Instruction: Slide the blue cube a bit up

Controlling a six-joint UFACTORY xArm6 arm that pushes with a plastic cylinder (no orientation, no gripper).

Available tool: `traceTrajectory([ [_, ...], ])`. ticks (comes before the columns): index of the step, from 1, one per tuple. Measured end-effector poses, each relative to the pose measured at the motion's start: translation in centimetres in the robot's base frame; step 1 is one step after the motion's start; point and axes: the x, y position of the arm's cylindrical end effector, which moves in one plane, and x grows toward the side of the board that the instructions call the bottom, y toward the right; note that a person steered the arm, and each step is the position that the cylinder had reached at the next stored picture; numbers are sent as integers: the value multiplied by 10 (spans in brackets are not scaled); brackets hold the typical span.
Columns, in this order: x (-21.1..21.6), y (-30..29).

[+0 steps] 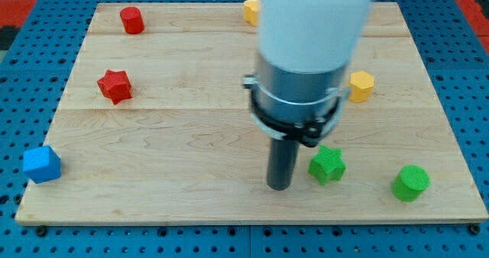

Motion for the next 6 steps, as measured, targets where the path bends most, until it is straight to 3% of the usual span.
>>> traceTrajectory([
  [2,-23,130],
  [3,-23,15],
  [4,27,-118],
  [5,19,-284],
  [6,12,-340],
])
